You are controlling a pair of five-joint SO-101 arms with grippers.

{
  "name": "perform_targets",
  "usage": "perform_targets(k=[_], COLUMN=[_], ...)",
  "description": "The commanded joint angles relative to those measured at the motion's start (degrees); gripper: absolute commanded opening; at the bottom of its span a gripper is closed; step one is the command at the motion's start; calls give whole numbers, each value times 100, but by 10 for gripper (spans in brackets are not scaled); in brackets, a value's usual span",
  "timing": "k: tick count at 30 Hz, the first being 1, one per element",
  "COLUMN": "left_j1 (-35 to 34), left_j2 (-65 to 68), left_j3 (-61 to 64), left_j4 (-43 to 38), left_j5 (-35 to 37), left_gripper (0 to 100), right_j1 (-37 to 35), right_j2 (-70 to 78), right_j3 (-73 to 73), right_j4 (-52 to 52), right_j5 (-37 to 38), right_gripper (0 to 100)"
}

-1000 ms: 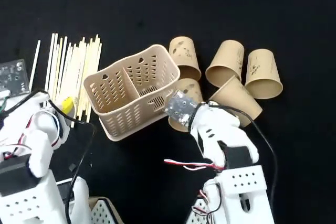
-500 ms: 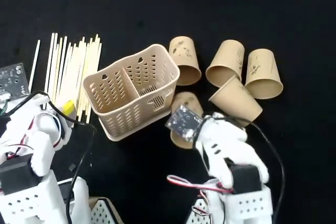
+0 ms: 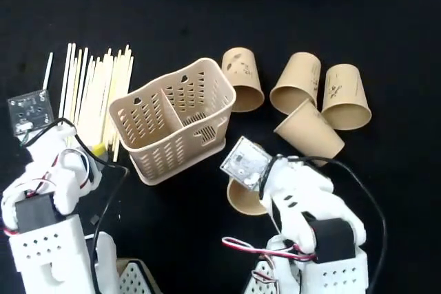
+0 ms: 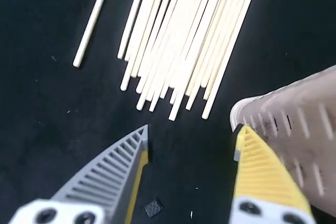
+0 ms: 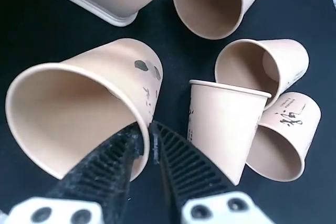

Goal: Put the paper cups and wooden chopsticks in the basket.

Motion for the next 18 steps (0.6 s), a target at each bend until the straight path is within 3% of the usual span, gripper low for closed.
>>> perform_targets(k=[1,9,18], left_j1=[-57,-66,-66], left_j2=[-26,-35,-35], left_j3=[119,532,681], left_j4=[-158,-510,-774], left_j5=[18,18,9], left_gripper=[264,263,263], right_j1=[18,9,18], right_j2=[374,2440,4576], right_j3=[-971,-4549,-7064], right_j4=[413,1899,1987], right_j5=[-211,-1011,-1846], right_gripper=[11,11,11])
